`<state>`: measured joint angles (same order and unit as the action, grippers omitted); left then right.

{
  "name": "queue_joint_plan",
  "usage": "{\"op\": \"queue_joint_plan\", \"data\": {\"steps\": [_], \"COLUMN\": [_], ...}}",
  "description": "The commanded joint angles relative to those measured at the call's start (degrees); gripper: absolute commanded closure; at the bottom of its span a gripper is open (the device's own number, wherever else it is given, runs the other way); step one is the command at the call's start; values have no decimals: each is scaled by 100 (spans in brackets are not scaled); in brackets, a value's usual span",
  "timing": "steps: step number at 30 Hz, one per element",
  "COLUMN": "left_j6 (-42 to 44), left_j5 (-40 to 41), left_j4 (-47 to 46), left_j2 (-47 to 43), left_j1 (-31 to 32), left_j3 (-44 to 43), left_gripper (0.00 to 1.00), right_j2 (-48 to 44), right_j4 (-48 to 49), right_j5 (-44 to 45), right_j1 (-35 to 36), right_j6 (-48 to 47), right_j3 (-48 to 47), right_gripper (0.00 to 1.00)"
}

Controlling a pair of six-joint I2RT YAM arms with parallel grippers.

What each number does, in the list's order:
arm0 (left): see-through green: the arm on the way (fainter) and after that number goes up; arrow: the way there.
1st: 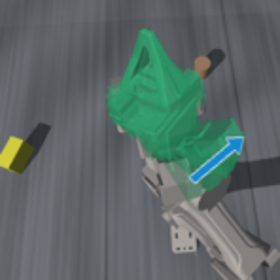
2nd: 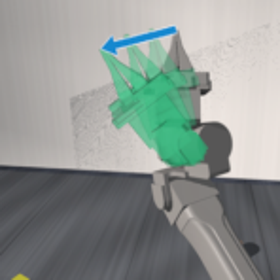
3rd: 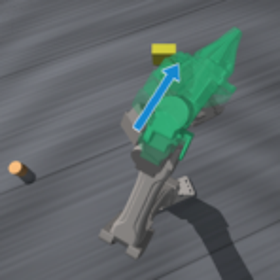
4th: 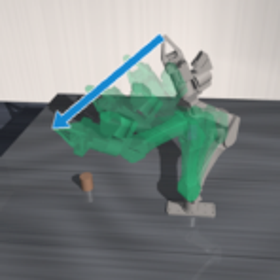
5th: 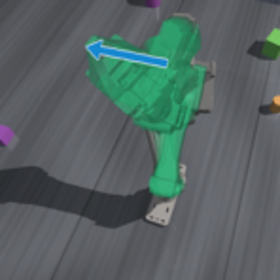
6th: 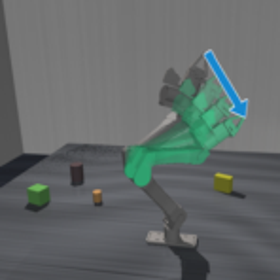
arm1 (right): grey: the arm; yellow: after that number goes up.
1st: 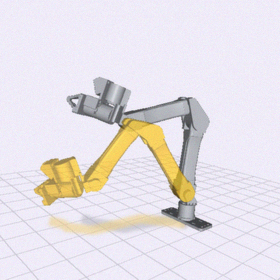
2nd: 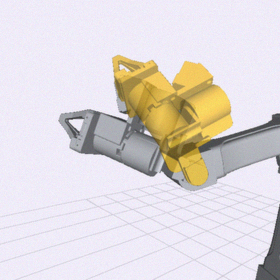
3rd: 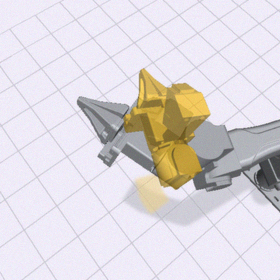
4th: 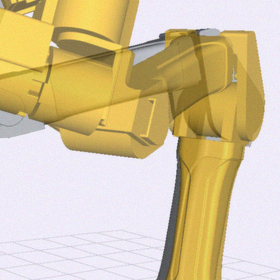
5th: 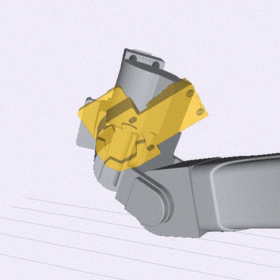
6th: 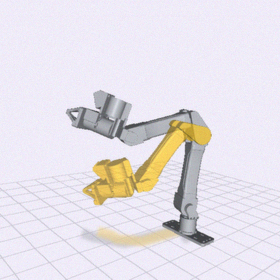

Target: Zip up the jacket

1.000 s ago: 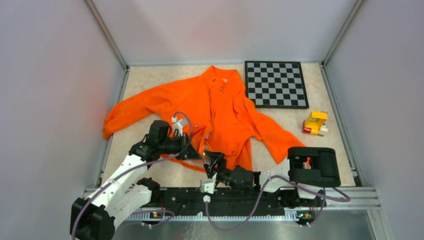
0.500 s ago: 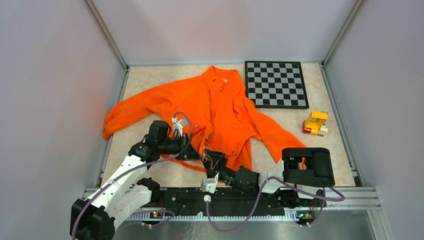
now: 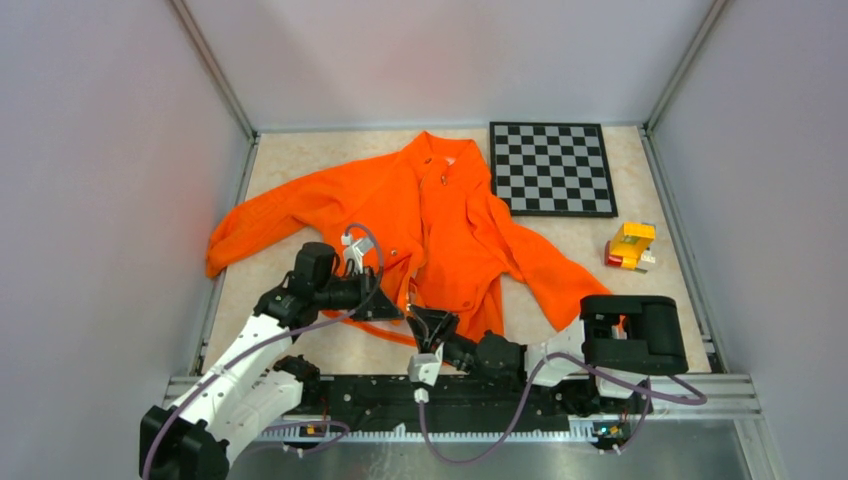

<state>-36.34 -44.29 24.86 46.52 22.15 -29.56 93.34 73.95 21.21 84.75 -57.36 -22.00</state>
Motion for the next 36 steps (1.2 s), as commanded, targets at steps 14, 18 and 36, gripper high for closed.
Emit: {"op": "queue_joint_plan", "data": {"steps": [14,18,36], "left_j6": [89,112,153], "left_j5": [-139,-113,-184], "left_j4": [-173,-183,-235], "left_j2": [12,-7,145], "left_j1": [-13,-15,-14], "left_j3": [73,77,60], "left_gripper": [100,100,100], "right_j2": [-1676,-2272,-1973], "right_j4": [-1747,-2450,-3348], "right_j5": [-1083,-1671,-4278], "right_j1": [-484,-1056,-2871], "right_j6": [3432,5447,9786], "right_j3": [123,89,-358], "right_gripper": [36,34,63]}}
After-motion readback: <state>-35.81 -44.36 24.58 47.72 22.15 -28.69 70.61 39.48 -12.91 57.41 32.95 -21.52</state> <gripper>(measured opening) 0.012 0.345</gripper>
